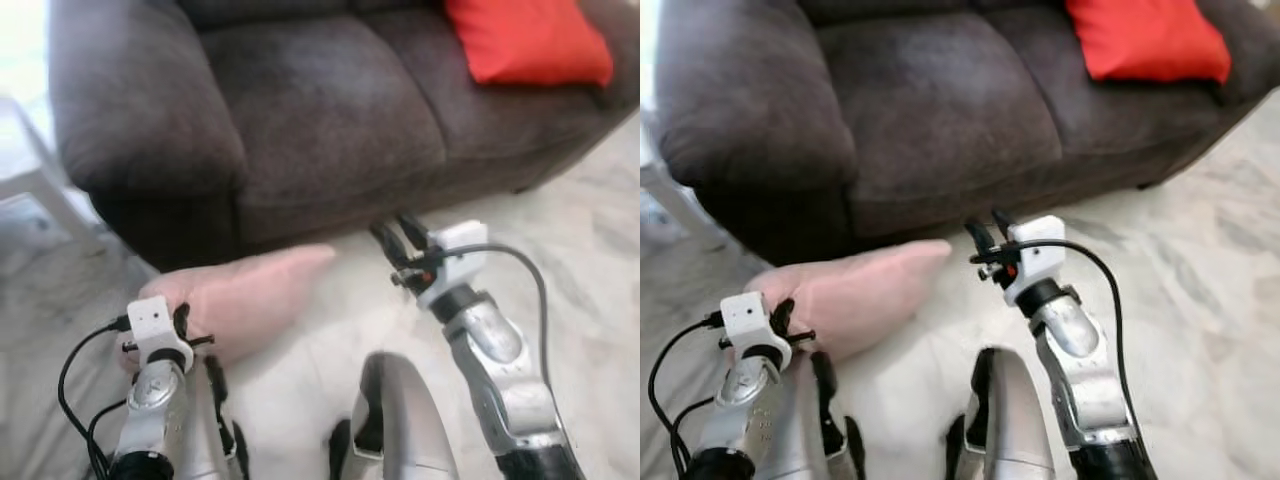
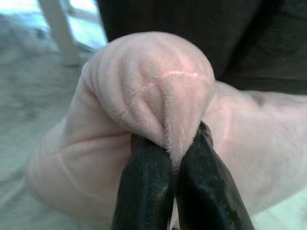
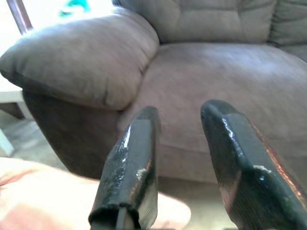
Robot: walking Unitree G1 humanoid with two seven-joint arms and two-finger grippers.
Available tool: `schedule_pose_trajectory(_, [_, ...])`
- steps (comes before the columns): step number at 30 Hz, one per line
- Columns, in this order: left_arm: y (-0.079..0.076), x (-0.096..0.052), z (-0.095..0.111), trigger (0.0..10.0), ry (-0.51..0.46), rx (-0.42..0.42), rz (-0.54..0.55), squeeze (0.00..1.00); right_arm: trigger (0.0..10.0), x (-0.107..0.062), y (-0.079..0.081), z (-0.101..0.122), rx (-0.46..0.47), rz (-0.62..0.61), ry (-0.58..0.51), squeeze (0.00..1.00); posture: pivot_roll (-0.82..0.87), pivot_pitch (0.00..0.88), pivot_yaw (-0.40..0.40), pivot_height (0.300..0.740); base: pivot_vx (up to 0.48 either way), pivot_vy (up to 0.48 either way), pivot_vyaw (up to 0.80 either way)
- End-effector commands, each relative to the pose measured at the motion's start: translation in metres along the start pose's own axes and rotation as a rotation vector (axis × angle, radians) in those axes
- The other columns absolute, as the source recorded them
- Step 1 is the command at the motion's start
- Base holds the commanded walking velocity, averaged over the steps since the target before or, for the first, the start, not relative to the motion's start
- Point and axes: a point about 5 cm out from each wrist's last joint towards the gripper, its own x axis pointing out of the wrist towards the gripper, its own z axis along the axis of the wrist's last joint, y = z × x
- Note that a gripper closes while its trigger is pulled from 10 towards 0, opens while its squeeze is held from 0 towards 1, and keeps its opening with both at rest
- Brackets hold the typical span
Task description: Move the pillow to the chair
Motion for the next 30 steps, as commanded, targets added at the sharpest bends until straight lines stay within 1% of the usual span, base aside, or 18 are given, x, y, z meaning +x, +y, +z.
schedule_pose_trajectory(1, [0.002,0.002,0.011,10.0,-0.049,0.002,0.005,0.00,10.0,-0.005,-0.004,-0.010,0.004,-0.027,0.036,0.00,0.02,0.142,-0.065,0.522,0.000,0.000,0.00])
schedule_pose_trajectory(6, [0.001,0.004,0.026,10.0,-0.103,0.032,-0.013,0.00,10.0,-0.001,-0.005,-0.016,-0.004,-0.038,0.037,0.00,0.04,0.107,-0.048,0.522,0.000,0.000,0.00])
schedule_pose_trajectory(12, [-0.004,0.000,0.041,10.0,-0.156,0.047,-0.042,0.00,10.0,0.006,-0.005,-0.018,-0.004,-0.046,0.023,0.00,0.05,0.086,-0.032,0.522,0.000,0.000,0.80])
schedule_pose_trajectory(18, [-0.012,-0.005,0.047,10.0,-0.184,0.049,-0.063,0.00,10.0,0.007,-0.005,-0.020,-0.001,-0.048,0.020,0.00,0.05,0.071,-0.026,0.522,0.000,0.000,0.80])
schedule_pose_trajectory(21, [-0.017,-0.010,0.053,10.0,-0.213,0.055,-0.085,0.00,10.0,0.006,-0.006,-0.023,0.001,-0.050,0.024,0.00,0.06,0.065,-0.024,0.522,0.000,0.000,0.80])
schedule_pose_trajectory(24, [-0.020,-0.013,0.057,10.0,-0.227,0.064,-0.105,0.00,10.0,0.007,-0.008,-0.025,0.002,-0.058,0.036,0.00,0.06,0.065,-0.024,0.522,0.000,0.000,0.00])
schedule_pose_trajectory(25, [-0.022,-0.014,0.057,10.0,-0.228,0.079,-0.120,0.00,10.0,0.007,-0.009,-0.026,0.011,-0.070,0.036,0.00,0.06,0.065,-0.024,0.522,0.000,0.000,0.00])
schedule_pose_trajectory(30, [-0.024,-0.017,0.061,10.0,-0.242,0.058,-0.135,0.00,10.0,0.008,-0.012,-0.028,0.028,-0.114,0.039,0.00,0.07,0.056,-0.021,0.522,0.000,0.000,0.00])
